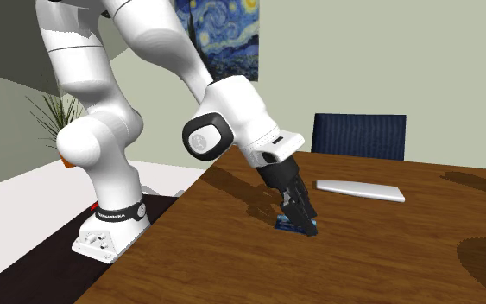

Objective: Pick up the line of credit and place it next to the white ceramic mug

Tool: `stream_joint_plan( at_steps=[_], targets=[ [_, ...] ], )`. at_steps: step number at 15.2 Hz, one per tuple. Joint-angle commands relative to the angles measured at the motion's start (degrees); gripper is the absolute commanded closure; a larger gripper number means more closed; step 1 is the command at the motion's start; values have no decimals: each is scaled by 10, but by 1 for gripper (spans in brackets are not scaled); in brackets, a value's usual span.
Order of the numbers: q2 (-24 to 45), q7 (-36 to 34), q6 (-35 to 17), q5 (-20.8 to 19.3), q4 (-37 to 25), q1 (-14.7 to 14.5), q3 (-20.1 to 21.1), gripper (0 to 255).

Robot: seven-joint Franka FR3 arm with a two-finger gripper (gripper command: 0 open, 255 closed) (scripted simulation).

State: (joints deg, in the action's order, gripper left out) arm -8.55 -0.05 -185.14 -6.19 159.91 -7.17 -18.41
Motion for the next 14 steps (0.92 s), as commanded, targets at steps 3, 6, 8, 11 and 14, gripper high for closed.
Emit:
stream_joint_plan(
  at_steps=[3,6,8,11,14],
  targets=[
    [0,0,0,0,0,0,0,255],
    [0,0,0,0,0,0,0,255],
    [-9,-2,11,-3,-1,12,11,255],
    [-37,-8,42,-11,-5,33,32,255],
    [-63,-13,74,-17,-10,43,42,255]
  ],
)
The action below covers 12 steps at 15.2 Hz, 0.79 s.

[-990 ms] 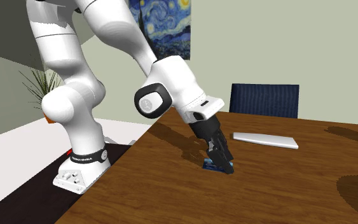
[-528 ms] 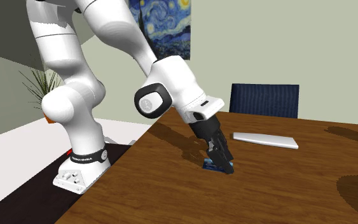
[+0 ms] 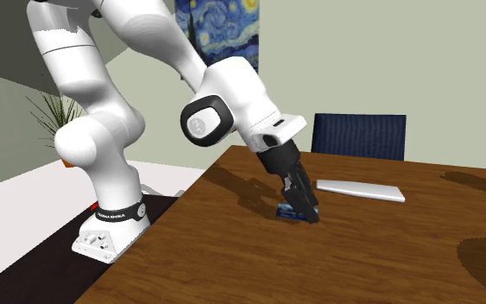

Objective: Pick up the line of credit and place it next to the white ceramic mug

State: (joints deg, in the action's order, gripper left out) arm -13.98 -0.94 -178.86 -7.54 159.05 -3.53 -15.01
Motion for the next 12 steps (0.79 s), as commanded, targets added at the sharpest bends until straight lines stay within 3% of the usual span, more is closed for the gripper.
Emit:
stream_joint_plan(
  at_steps=[1,12],
  targets=[
    [-17,-5,22,-5,-4,8,10,255],
    [-97,-10,134,-10,-37,17,24,255]
  ],
)
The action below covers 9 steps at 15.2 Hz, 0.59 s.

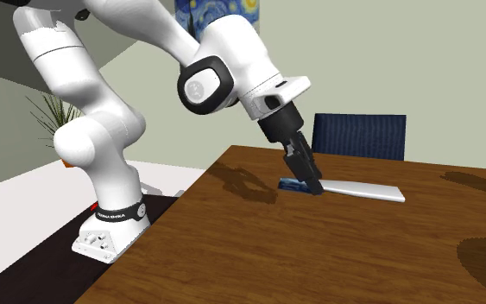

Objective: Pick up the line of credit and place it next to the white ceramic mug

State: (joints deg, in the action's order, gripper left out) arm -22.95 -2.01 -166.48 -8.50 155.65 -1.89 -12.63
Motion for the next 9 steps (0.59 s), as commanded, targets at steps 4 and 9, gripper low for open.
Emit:
stream_joint_plan(
  at_steps=[4,9],
  targets=[
    [-29,0,49,1,-19,1,4,255],
    [-53,0,95,2,-42,0,8,255]
  ],
)
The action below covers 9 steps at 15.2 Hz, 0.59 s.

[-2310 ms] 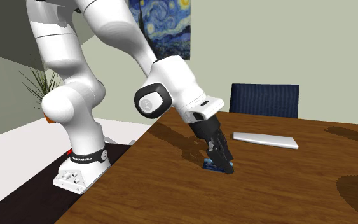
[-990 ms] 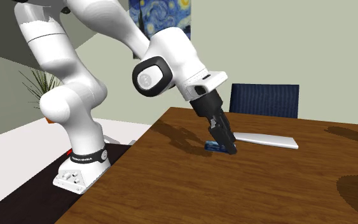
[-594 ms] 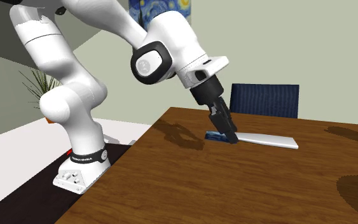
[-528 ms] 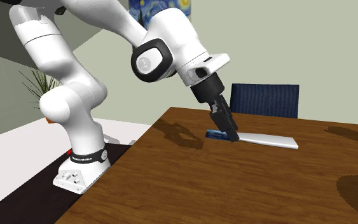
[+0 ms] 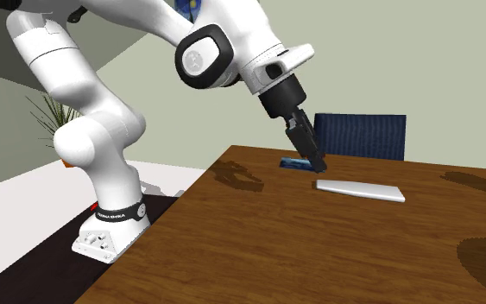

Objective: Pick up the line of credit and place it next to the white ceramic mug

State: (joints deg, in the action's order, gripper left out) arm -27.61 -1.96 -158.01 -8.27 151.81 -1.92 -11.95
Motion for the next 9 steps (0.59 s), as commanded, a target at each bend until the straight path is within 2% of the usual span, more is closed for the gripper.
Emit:
stream_joint_plan(
  at_steps=[1,9],
  targets=[
    [-9,0,15,0,-6,0,2,255],
    [167,-49,2,15,-165,-26,35,255]
  ],
)
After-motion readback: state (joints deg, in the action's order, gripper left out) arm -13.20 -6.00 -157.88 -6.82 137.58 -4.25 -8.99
